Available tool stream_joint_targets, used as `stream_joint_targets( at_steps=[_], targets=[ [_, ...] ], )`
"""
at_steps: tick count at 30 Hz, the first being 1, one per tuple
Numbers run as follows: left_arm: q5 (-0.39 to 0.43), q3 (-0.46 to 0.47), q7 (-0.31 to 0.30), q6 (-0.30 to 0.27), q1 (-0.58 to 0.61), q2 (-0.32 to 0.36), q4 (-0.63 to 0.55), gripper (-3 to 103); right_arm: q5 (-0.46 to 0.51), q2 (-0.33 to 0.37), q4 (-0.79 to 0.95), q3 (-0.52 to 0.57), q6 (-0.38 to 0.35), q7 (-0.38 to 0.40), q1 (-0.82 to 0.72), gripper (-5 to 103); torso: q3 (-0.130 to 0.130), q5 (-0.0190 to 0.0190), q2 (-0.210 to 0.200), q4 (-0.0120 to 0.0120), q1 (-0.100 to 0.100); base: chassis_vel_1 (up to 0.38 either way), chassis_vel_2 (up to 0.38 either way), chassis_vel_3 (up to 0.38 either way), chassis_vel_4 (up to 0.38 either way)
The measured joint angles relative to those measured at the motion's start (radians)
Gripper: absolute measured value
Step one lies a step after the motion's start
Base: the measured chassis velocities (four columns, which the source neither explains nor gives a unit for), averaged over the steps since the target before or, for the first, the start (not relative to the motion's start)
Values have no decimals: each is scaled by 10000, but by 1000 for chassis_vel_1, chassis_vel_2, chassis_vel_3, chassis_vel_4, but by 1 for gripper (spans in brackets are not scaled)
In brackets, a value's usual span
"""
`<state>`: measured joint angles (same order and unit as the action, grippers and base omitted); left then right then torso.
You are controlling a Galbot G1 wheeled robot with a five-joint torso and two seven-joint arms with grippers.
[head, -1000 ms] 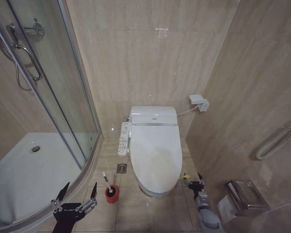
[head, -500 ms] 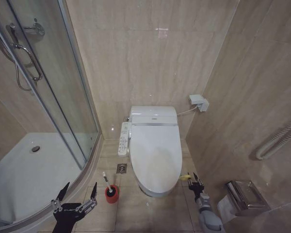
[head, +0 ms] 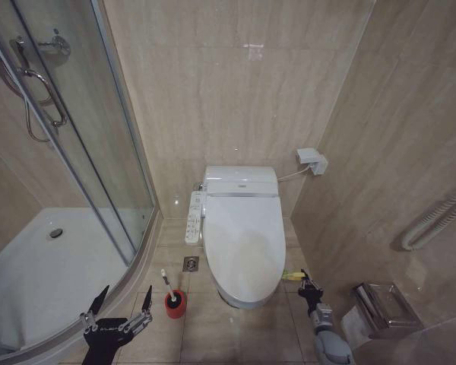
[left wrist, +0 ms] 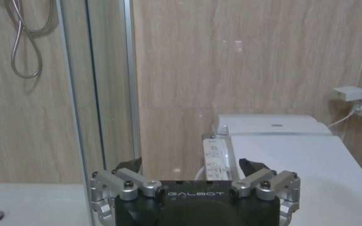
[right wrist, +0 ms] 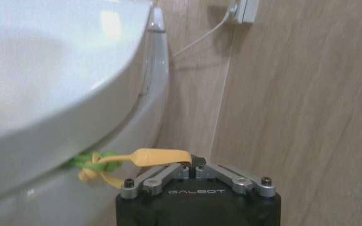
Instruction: Open the toilet lid, clean the toilet bowl with a toilet brush, close the toilet lid, and flush.
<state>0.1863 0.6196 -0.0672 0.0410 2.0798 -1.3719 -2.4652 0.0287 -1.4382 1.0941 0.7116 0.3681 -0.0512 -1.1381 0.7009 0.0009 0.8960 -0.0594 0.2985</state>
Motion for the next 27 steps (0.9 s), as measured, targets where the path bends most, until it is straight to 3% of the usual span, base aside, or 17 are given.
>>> stream_joint_targets(
  at_steps=[13, 19, 27],
  targets=[
    [0, 0, 0, 0, 0, 0, 0, 100, 273, 561, 1940, 32, -199, 50, -505, 1, 2, 4, -1, 2, 2, 0, 0, 0, 0],
    [0, 0, 0, 0, 0, 0, 0, 100, 66, 745, 2788, 40, 342, 525, -581, 1, 1, 1, 0, 0, 2, 0, 0, 0, 0],
    [0, 0, 0, 0, 0, 0, 0, 100, -57, 1301, 4202, 157, 71, 629, -786, 1, 1, -2, 0, -2, 1, 0, 0, 0, 0]
  ],
)
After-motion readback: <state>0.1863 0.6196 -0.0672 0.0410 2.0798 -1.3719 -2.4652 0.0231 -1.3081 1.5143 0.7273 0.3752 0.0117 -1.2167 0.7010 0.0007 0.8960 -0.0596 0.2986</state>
